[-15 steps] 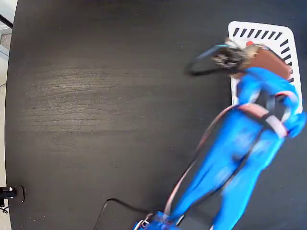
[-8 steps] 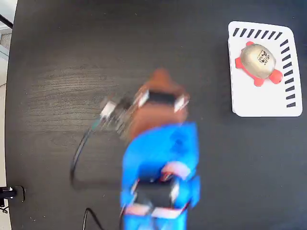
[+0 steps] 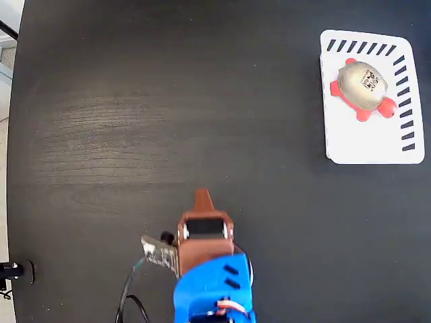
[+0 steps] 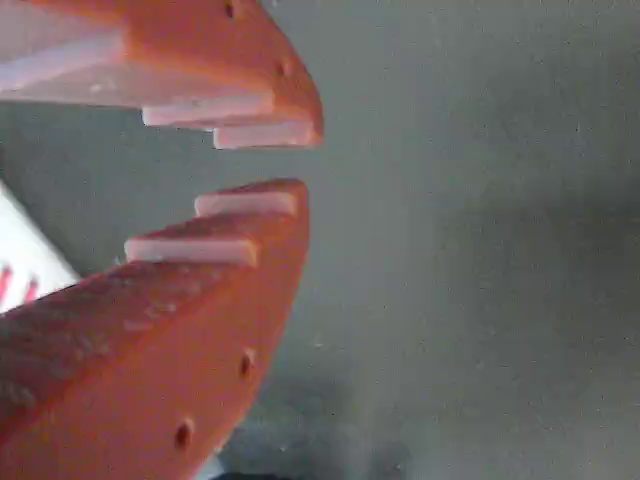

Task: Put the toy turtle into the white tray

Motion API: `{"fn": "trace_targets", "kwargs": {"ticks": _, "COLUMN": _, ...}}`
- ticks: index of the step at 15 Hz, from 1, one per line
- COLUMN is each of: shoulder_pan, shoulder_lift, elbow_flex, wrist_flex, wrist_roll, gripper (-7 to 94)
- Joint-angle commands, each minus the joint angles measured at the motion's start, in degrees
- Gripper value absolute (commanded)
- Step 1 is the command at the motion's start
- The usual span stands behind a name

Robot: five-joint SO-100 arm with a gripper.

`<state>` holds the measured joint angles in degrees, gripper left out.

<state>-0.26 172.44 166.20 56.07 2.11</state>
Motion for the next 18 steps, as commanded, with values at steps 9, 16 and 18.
{"fn": "trace_targets", "kwargs": {"ticks": 9, "shoulder_pan": -4.5, "shoulder_lift": 14.0, "elbow_flex": 1.4, "wrist_flex": 16.7, "wrist_roll": 1.4, "gripper": 0}}
{"fn": "trace_targets", "kwargs": {"ticks": 16, "shoulder_pan": -4.6, "shoulder_lift": 13.8, "elbow_flex": 1.4, "wrist_flex": 16.7, "wrist_roll": 1.3, "gripper": 0}}
{"fn": "trace_targets", "kwargs": {"ticks": 18, "shoulder_pan": -4.6, "shoulder_lift": 13.8, "elbow_flex": 1.4, "wrist_flex": 16.7, "wrist_roll": 1.3, "gripper": 0}}
